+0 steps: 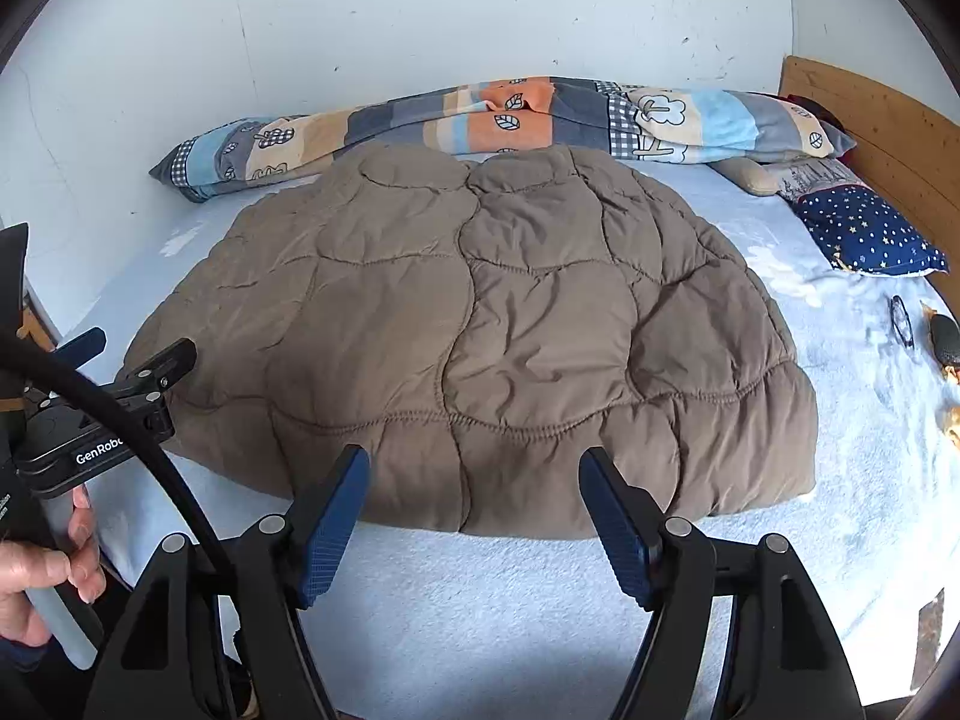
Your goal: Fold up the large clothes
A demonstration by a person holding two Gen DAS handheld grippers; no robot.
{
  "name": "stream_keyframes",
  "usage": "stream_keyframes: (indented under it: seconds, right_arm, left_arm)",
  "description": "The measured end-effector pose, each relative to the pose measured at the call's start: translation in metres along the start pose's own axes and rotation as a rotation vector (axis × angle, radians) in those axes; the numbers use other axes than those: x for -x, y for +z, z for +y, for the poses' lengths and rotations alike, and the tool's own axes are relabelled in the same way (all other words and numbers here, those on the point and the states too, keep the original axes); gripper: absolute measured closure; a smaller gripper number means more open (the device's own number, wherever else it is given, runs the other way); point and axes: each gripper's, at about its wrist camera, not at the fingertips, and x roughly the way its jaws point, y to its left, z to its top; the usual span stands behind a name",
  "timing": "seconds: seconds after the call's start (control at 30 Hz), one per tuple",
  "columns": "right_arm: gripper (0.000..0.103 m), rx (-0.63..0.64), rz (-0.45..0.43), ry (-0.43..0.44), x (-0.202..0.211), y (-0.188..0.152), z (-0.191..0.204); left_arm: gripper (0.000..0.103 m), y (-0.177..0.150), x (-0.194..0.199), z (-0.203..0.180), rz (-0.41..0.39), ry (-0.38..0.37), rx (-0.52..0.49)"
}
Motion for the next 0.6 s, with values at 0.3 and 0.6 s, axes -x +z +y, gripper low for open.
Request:
stream_keyframes:
  seconds: [0.3, 0.6]
  right_arm:
    - [0.026, -0.026, 0.015, -0.013, 0.001, -0.013, -0.007]
    - [0.025, -0.040, 0.023, -0.019, -0.003, -0.024, -0.014]
  left_arm:
    - [0.000, -0.016, 0.018, -0.008, 0.019, -0.049, -0.055]
    - [0.000, -0.007, 0.020, -0.016, 0.144, -0.054, -0.058]
